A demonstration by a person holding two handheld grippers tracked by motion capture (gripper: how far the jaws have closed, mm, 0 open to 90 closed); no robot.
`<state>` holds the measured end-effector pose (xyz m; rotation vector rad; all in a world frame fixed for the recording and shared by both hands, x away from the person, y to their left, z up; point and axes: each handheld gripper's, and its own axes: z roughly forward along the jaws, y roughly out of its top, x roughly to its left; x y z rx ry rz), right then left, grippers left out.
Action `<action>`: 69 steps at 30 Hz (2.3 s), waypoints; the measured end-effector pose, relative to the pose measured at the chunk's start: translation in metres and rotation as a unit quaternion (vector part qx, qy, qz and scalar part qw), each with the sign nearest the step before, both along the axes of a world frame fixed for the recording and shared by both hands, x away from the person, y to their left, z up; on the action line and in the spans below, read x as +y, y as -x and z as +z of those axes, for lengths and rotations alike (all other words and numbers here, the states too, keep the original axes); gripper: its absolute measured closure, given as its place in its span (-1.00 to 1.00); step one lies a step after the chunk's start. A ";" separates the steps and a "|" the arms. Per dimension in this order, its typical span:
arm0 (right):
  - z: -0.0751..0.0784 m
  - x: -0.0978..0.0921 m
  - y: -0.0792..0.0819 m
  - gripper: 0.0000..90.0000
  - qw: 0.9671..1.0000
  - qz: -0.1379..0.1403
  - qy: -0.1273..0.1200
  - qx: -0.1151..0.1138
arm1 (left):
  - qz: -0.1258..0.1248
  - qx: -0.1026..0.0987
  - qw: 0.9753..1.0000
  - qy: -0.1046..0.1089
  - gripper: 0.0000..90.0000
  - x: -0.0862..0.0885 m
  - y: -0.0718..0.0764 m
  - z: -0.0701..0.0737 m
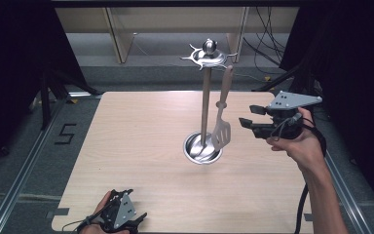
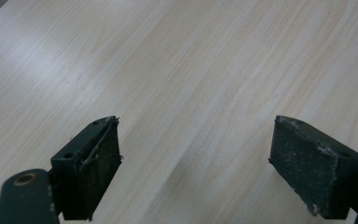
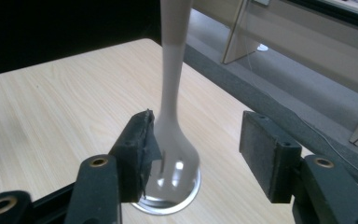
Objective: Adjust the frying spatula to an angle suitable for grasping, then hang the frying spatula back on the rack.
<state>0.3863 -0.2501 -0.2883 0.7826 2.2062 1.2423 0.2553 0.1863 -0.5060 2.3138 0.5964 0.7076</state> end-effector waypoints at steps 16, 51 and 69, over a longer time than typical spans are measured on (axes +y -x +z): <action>-0.055 -0.015 0.022 -0.12 0.999 -0.032 -0.002 0.026 | -0.006 0.006 1.000 -0.007 -0.66 0.001 0.000 0.001; -0.124 -0.026 0.038 -0.22 0.996 -0.034 0.012 0.085 | -0.011 0.008 1.000 -0.009 -0.66 -0.001 -0.002 0.003; -0.141 -0.015 0.047 -0.24 0.992 -0.030 0.013 0.120 | 0.001 -0.006 1.000 -0.001 -0.66 -0.001 -0.001 0.003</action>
